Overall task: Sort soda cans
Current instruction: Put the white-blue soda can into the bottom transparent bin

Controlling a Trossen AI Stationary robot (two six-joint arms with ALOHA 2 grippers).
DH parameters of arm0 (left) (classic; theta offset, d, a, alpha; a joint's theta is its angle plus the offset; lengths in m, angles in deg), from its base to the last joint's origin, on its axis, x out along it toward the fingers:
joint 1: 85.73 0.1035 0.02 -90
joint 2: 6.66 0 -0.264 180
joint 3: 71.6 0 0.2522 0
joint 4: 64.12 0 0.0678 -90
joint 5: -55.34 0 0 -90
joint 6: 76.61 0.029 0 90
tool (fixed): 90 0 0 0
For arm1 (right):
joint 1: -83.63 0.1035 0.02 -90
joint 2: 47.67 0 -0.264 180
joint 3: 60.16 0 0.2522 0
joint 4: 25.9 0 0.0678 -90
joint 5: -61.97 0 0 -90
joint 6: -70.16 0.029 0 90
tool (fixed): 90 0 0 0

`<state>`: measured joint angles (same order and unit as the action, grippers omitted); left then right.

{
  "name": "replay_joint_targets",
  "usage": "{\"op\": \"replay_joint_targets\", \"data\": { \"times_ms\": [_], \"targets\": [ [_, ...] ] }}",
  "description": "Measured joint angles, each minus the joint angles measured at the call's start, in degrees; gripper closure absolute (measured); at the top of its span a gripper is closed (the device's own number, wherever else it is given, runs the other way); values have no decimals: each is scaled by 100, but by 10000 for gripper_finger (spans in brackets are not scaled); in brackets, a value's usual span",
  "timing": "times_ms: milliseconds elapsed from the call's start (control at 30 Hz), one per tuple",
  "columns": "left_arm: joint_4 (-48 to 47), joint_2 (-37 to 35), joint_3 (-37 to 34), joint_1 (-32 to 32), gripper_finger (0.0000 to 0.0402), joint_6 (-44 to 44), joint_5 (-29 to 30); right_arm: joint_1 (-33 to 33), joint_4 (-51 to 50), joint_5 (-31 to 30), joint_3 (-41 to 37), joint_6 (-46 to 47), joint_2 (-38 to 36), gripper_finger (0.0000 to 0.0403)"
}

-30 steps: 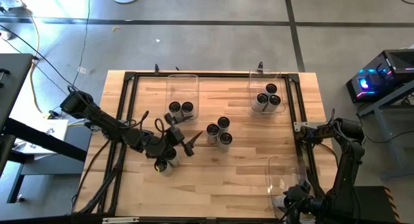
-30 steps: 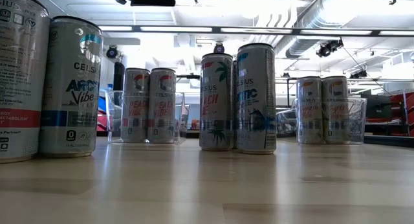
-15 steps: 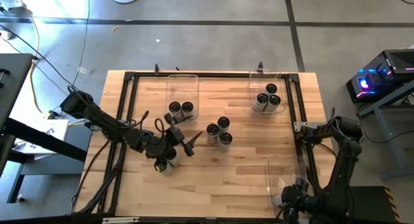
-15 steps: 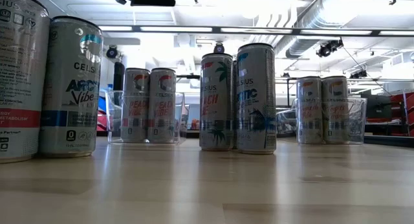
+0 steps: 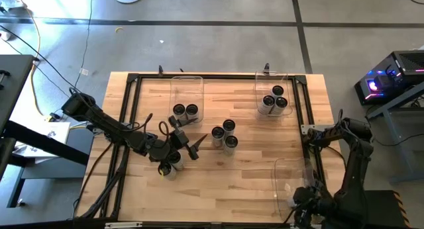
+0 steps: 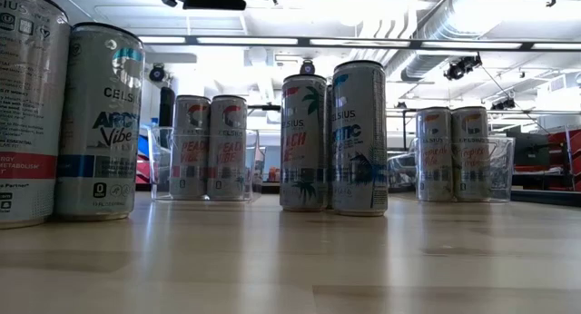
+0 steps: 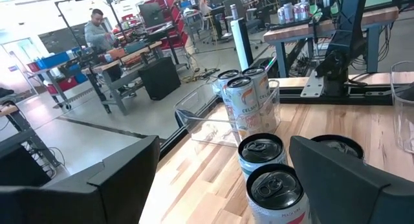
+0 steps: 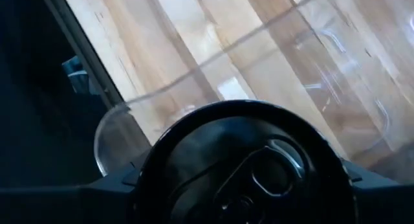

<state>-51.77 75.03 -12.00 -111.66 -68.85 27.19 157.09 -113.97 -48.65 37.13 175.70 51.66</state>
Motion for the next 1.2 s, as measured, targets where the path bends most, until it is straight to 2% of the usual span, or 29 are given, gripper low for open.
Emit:
{"op": "replay_joint_targets", "data": {
  "times_ms": [300,400,867,1000,1200],
  "targets": [
    [-158,0,0,-4,62,-66,-22,378,162,198,-7,930,0,161],
    [-207,0,0,-4,62,-116,-26,384,149,469,-9,965,0,160],
    [-280,0,0,-7,62,-169,-24,382,170,477,-9,1116,27,157],
    [-278,0,0,-7,62,-169,-24,380,169,809,-11,1168,35,155],
    [-278,0,0,-7,62,-167,-24,380,212,1107,-13,1324,37,127]
  ]
}}
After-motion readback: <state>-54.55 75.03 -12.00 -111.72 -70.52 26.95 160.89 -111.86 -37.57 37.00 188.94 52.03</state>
